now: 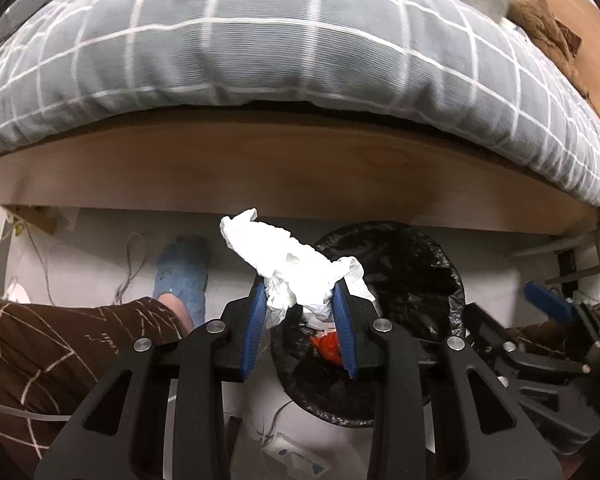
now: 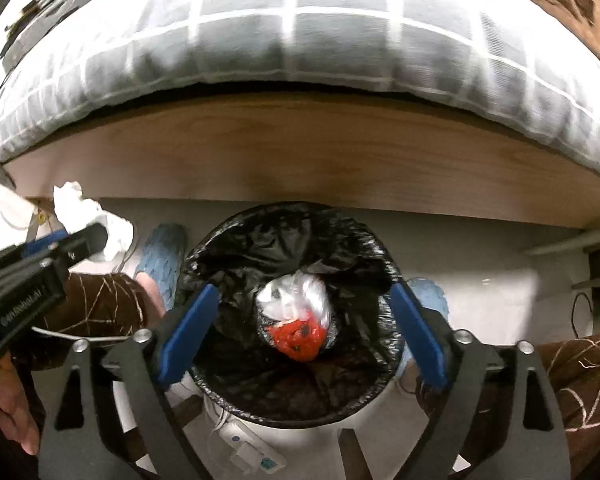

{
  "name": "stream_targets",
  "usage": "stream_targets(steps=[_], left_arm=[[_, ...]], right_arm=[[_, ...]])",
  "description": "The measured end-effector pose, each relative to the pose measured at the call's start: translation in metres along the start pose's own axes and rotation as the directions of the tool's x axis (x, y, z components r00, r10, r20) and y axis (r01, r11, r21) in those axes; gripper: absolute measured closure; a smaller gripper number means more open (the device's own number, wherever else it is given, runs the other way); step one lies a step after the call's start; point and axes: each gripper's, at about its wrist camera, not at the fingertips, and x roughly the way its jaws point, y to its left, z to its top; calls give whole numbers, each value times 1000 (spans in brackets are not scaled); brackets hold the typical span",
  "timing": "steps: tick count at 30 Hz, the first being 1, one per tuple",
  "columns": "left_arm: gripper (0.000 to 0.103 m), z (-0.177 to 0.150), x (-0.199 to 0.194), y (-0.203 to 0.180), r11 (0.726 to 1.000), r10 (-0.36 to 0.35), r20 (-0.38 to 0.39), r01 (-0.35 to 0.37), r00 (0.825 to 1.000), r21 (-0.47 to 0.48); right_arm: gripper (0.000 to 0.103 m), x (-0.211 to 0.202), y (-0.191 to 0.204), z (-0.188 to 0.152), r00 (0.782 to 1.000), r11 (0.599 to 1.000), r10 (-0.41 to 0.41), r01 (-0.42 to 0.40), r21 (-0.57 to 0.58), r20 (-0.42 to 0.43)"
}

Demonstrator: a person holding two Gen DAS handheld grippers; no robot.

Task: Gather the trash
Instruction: 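Open the right tool to drop the clear bag into the bin while the left tool releases the tissue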

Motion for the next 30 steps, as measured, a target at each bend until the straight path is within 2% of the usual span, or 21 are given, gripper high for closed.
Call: stream_targets(steps=[5,15,24,27,30], left_arm=[[71,-2,4,-20,999,-14,-7,14,1000,42],[71,-1,19,-69,993,-59,-48,63,997,101],[71,-2,28,-105,982,-76,-77,88,994,169],[68,-4,33,-110,980,-69,-87,84,994,181],[59,-2,38,-110,980,-56,-90,72,994,184]], right_arm=[[8,-10,-22,-3,999,999,-31,30,35,28],[8,-26,-66,-9,991,991,-115,109,73,74],[8,-29,-99,-14,988,980,-138,128,150,64],[8,-29,-105,-13,989,978,-139,127,168,59],[8,-27,-107,-11,990,976,-127,114,184,59]])
